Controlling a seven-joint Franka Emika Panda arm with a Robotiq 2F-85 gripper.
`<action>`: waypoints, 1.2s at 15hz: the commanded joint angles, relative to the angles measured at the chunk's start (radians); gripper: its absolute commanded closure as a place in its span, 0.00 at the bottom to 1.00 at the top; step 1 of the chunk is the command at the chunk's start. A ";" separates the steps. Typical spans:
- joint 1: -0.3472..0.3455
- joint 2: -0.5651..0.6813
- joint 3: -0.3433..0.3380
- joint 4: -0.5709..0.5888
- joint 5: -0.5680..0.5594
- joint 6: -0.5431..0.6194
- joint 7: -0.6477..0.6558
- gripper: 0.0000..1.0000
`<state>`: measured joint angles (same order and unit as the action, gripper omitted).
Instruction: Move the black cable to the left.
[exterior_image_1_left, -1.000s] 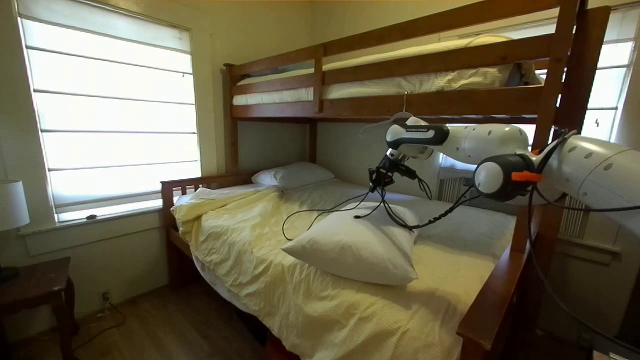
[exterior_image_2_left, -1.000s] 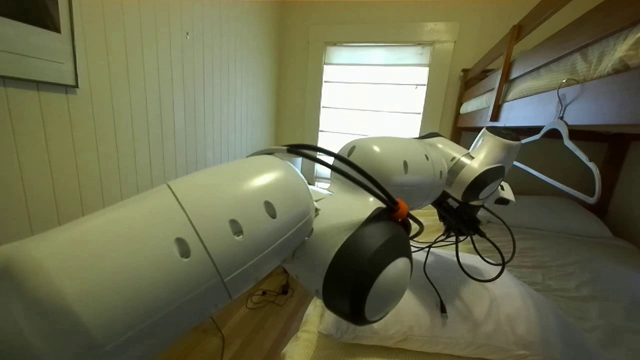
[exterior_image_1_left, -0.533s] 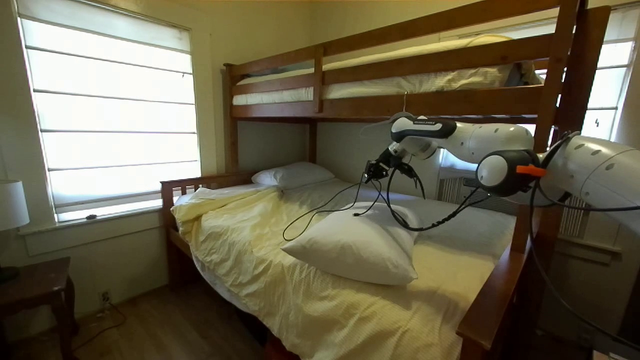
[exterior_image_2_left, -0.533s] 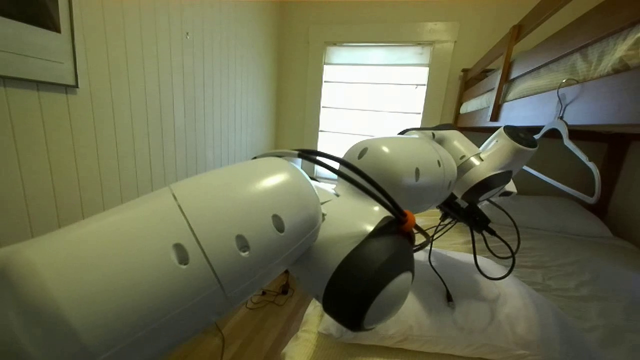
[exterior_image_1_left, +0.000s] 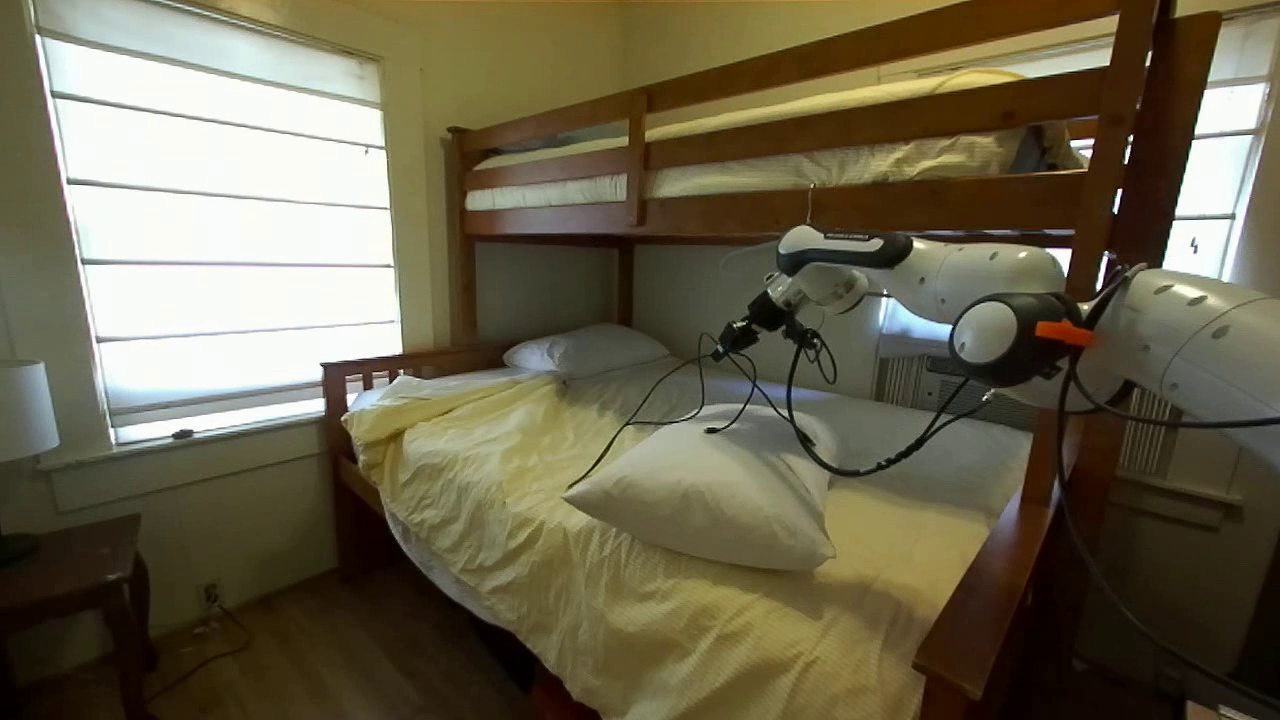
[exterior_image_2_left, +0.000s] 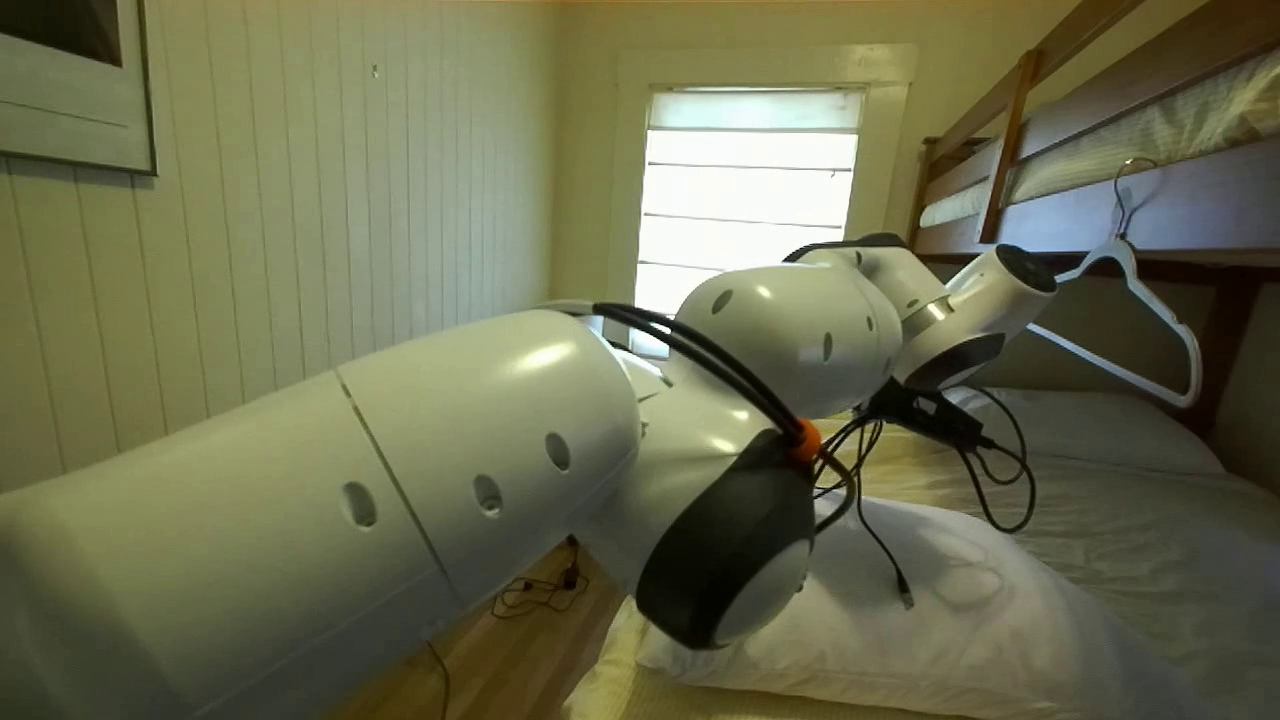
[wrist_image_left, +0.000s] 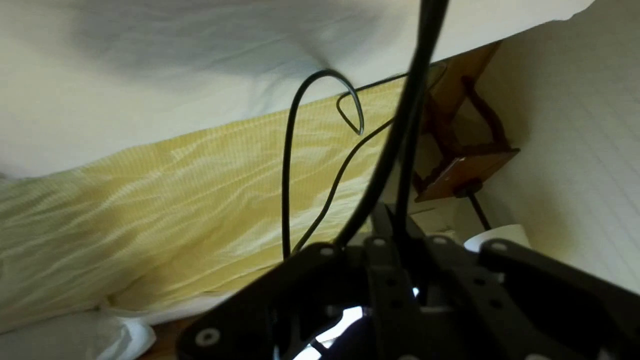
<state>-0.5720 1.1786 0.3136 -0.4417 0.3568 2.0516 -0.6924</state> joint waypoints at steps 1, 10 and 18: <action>0.002 -0.003 -0.003 0.000 0.022 -0.006 -0.034 0.95; 0.022 -0.058 0.037 0.002 0.059 0.177 -0.159 0.99; 0.006 -0.109 0.013 0.002 0.093 -0.194 0.058 0.99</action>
<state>-0.5517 1.0752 0.3000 -0.4394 0.4062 1.8993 -0.6183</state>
